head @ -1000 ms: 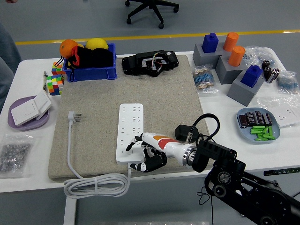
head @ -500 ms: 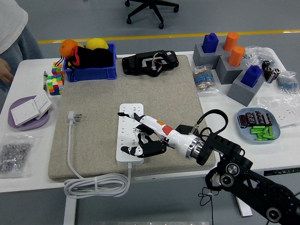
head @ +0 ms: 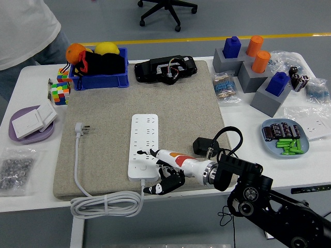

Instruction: Press the white button,pick up the black plug,place it near the board,insert it into the board

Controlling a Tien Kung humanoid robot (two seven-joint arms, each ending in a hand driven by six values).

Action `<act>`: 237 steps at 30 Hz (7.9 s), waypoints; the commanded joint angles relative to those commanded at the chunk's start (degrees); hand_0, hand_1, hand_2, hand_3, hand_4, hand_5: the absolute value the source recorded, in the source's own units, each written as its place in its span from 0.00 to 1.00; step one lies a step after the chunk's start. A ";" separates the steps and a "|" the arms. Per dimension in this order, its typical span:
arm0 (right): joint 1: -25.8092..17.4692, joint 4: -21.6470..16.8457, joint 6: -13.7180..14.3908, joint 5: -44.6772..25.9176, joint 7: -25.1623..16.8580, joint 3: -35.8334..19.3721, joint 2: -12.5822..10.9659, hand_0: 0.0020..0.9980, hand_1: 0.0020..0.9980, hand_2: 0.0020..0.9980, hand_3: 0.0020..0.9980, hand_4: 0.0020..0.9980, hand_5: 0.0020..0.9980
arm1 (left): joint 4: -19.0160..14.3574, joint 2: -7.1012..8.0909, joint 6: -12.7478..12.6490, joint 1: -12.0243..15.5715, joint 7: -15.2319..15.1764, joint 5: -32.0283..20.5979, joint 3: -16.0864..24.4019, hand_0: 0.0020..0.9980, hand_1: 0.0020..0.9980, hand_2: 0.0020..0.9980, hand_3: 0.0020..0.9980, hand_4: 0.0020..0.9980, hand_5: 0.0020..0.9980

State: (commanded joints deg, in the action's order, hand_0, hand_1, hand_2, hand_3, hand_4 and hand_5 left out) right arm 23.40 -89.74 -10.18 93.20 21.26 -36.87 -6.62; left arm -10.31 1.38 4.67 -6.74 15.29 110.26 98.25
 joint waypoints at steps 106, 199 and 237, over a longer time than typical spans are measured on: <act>-7.67 12.12 5.17 16.42 -16.73 -19.97 -1.53 0.82 0.81 0.81 0.86 0.98 0.13 | 0.00 -0.10 0.20 -0.15 0.14 0.46 -0.37 0.79 0.74 0.72 0.77 0.56 0.48; -9.70 7.00 6.55 11.98 -19.15 -18.95 -2.79 0.51 0.56 0.59 0.55 0.78 0.00 | 0.00 -0.37 0.22 0.08 0.08 0.13 -0.32 0.79 0.74 0.72 0.77 0.57 0.48; -10.02 3.71 2.47 11.96 -18.67 -19.65 -3.55 0.87 0.82 0.78 0.76 1.00 0.15 | 0.00 -0.45 0.10 0.14 0.08 0.44 0.22 0.79 0.74 0.72 0.77 0.57 0.48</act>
State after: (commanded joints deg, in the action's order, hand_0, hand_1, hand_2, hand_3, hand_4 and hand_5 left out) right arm 13.38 -86.03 -7.71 105.16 2.59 -56.52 -10.17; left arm -10.31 0.94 4.77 -6.61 15.37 110.70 98.47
